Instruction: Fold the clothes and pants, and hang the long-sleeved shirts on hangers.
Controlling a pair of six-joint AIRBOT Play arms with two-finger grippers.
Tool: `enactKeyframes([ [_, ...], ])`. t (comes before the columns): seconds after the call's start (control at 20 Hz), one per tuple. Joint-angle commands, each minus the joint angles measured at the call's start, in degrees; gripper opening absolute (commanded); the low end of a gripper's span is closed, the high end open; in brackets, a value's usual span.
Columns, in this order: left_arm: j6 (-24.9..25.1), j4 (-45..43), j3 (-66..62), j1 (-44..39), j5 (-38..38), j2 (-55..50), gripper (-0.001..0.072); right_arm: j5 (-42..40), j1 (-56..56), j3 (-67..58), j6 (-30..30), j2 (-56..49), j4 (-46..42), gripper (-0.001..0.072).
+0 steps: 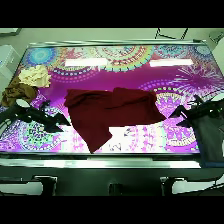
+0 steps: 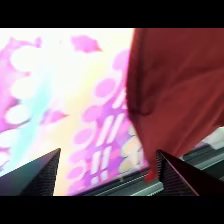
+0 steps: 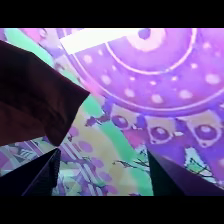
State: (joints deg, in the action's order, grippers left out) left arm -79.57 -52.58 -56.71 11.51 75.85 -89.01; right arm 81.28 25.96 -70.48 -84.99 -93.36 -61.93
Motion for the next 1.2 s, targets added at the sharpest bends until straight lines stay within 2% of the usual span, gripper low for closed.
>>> enactKeyframes([
  [0.0,2.7,9.4,6.7,-4.1,-8.9,0.7,0.0581,-3.9,-0.6,3.4,2.0,-0.2,2.8,0.0640],
  [0.05,2.7,9.9,6.7,-5.6,-11.1,0.6,0.0520,-5.3,-1.2,3.5,2.6,-0.4,3.6,0.0640],
  [0.15,2.4,11.3,6.6,-8.2,-15.1,0.5,0.0519,-7.3,-2.5,3.5,3.5,-1.3,5.9,0.0640],
  [0.2,1.5,11.3,6.6,-9.2,-16.8,0.5,0.0491,-8.1,-3.3,3.5,3.8,-1.9,7.3,0.0640],
  [0.25,0.5,11.2,6.6,-10.1,-18.4,0.5,0.0377,-8.7,-4.0,3.5,3.8,-2.6,8.2,0.0639],
  [0.3,-0.1,11.3,6.6,-10.6,-19.3,0.5,0.0200,-9.8,-5.1,3.6,3.8,-3.2,8.8,0.0634],
  [0.35,0.1,11.9,6.6,-10.7,-19.1,0.6,0.0044,-11.4,-6.1,3.6,3.8,-3.5,8.8,0.0563],
  [0.4,1.8,13.3,6.6,-10.5,-18.4,0.9,0.0027,-13.2,-7.1,3.5,3.8,-3.5,8.8,0.0340],
  [0.45,3.8,13.8,5.9,-10.2,-17.5,1.7,0.0025,-13.4,-7.6,3.0,3.8,-3.4,9.4,0.0035],
  [0.6,6.3,10.7,-0.8,-9.3,-17.6,9.5,0.0023,-9.7,-7.5,-2.9,6.4,-0.1,10.1,0.0037],
  [0.75,6.3,8.6,-16.9,-7.4,-18.0,20.7,0.0023,-7.7,-7.5,-16.9,7.0,9.0,10.2,0.0037],
  [0.85,6.3,8.6,-31.1,-6.2,-20.2,27.1,0.0024,-10.3,-7.5,-28.2,8.9,18.0,9.4,0.0038],
  [0.95,6.3,7.5,-43.1,-4.9,-23.6,32.5,0.0025,-17.1,-7.6,-34.6,9.0,27.6,6.6,0.0038],
  [1.05,6.2,5.2,-49.4,-4.7,-25.2,37.4,0.0025,-21.8,-7.6,-35.2,8.7,37.0,5.7,0.0038],
  [1.15,6.1,5.1,-50.1,-4.7,-25.7,42.3,0.0025,-21.4,-7.6,-35.2,8.7,43.6,5.1,0.0039],
])
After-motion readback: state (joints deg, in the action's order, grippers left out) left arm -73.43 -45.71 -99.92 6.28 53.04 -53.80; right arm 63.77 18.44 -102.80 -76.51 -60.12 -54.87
